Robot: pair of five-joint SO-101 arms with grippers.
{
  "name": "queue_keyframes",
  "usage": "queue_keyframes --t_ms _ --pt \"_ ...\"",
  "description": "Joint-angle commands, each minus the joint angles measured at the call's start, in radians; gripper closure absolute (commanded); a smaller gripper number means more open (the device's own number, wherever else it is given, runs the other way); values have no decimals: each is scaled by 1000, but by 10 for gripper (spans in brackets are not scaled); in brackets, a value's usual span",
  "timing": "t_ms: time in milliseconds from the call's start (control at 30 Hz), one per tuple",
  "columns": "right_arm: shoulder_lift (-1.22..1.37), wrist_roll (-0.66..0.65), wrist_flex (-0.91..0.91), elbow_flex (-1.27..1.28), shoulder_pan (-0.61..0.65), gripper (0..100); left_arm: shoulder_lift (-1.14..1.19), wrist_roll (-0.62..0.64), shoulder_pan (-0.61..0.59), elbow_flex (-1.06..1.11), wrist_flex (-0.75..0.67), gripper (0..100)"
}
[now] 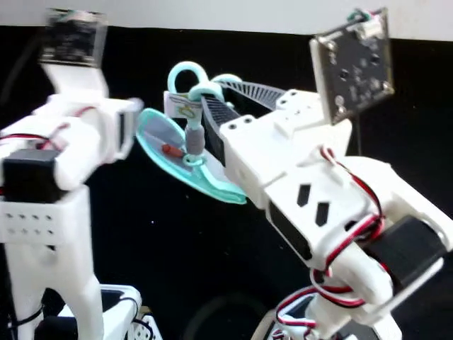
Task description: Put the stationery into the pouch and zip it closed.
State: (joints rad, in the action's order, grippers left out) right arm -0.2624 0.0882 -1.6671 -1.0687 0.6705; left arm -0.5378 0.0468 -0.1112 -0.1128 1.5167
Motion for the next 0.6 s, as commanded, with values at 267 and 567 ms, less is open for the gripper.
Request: queue_keyframes --t_ms 267,567 --pt "131 -5 27 -274 12 991 -13 -6 -110 294 -32 847" --pt "137 -5 25 -271 12 991 -13 -5 -47 558 -350 980"
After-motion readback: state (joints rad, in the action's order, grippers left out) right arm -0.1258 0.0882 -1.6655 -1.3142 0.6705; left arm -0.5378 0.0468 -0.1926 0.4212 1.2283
